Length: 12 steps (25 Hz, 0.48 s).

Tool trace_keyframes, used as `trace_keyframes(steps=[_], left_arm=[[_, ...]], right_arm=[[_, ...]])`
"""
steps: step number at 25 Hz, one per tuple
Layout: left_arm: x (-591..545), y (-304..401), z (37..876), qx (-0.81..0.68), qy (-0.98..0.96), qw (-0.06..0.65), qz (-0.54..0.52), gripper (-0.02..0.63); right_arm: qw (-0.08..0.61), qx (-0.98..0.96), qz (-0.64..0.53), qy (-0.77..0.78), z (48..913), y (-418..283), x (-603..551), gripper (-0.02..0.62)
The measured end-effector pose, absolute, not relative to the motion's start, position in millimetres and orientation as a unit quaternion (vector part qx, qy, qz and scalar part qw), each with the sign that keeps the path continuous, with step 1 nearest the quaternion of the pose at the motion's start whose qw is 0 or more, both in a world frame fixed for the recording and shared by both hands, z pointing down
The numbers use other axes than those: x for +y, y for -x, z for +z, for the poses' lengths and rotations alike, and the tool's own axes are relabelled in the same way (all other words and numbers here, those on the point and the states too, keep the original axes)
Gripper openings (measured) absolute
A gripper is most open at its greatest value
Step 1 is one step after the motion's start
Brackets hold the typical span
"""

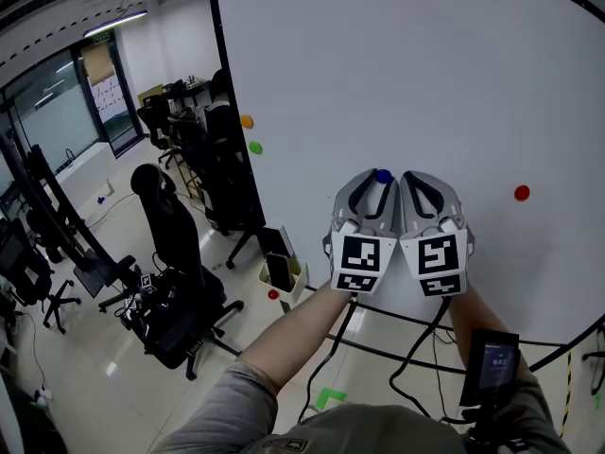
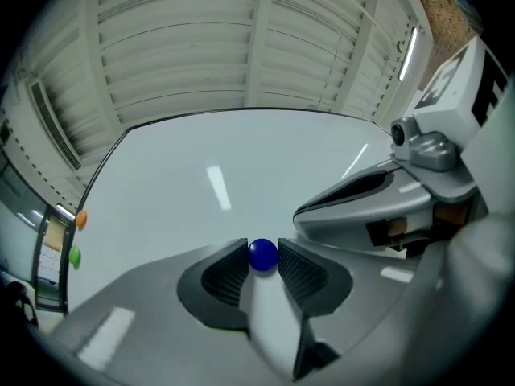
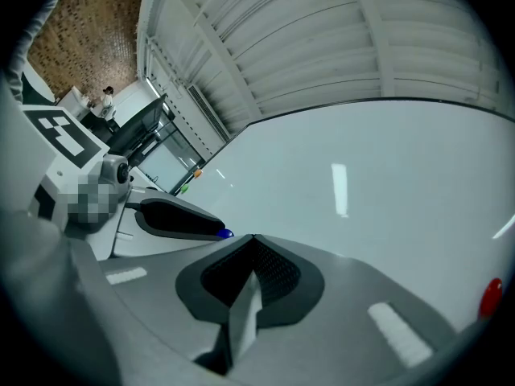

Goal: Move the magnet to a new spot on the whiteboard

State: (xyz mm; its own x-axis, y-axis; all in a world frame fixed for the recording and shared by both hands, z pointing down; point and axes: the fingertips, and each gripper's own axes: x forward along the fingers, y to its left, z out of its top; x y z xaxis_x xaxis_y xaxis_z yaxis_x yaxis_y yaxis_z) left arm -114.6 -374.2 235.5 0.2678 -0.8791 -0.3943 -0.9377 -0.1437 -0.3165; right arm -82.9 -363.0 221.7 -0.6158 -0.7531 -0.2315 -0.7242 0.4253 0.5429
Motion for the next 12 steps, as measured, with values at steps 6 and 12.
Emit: trace_keyframes(steps=[6, 12], left_arm=[[-378, 180, 213, 0.612, 0.742, 0.265, 0.067, 0.117], [-382, 243, 184, 0.622, 0.730, 0.272, 0.082, 0.117]], right_arm=[[0.011, -0.843, -0.333, -0.422, 203, 147, -364, 0.006], [-0.002, -0.839, -0.355, -0.413, 176, 202, -362, 0.006]])
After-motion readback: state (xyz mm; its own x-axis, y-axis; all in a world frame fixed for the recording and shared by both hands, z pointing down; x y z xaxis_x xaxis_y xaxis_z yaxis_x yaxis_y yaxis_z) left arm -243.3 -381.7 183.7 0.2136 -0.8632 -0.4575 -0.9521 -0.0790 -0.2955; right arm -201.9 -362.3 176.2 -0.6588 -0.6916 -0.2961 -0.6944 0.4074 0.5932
